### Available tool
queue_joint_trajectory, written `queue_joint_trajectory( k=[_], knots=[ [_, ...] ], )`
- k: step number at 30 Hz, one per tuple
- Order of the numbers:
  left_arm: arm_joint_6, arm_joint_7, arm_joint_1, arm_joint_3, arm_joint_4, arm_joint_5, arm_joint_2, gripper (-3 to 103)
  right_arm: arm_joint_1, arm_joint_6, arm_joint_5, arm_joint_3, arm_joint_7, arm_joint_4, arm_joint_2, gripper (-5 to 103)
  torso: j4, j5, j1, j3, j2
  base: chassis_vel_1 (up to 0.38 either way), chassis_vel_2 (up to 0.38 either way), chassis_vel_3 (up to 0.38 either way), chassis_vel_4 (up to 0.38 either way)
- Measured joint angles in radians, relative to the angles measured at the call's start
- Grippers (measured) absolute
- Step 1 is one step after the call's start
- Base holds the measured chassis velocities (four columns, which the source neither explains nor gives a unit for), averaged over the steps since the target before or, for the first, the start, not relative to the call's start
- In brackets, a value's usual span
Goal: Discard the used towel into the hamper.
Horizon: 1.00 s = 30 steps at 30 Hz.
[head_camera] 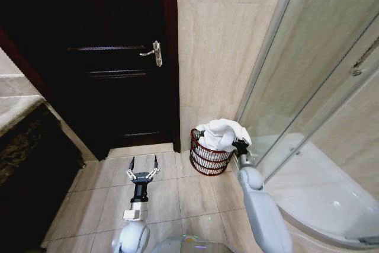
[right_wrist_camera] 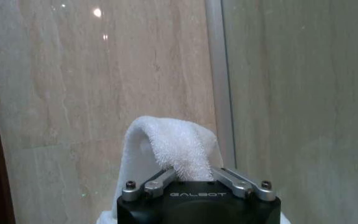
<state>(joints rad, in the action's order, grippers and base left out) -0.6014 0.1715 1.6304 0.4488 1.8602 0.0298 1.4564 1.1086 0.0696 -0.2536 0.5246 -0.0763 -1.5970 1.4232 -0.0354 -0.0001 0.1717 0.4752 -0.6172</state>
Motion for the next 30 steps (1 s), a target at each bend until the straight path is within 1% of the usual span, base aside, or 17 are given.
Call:
queue_joint_trajectory(
  k=[11,16,22,30],
  knots=[
    [0.009,-0.005,0.003,-0.002,0.02,-0.005,0.0,100,0.093,0.025,-0.025,0.0,-0.018,-0.069,-0.002,4,0.0002,0.0001,0.0,0.0,0.0,-0.012,0.007,0.018,-0.012],
    [0.013,-0.006,0.006,-0.003,0.03,-0.01,0.001,100,0.147,0.05,-0.024,-0.002,-0.025,-0.096,0.003,4,0.0,0.0001,0.0,0.0,0.0,-0.016,0.026,0.032,-0.022],
    [0.009,-0.006,0.013,-0.007,0.039,-0.018,0.003,100,0.205,0.051,-0.015,-0.005,-0.027,-0.155,0.0,4,0.0001,0.0001,0.0,0.0,0.0,-0.052,0.036,0.045,-0.047],
    [0.006,-0.006,0.018,-0.007,0.046,-0.018,0.001,100,0.233,0.047,-0.013,-0.006,-0.027,-0.19,0.002,4,0.0001,0.0001,0.0,0.0,0.0,-0.068,0.053,0.065,-0.065]
  ],
)
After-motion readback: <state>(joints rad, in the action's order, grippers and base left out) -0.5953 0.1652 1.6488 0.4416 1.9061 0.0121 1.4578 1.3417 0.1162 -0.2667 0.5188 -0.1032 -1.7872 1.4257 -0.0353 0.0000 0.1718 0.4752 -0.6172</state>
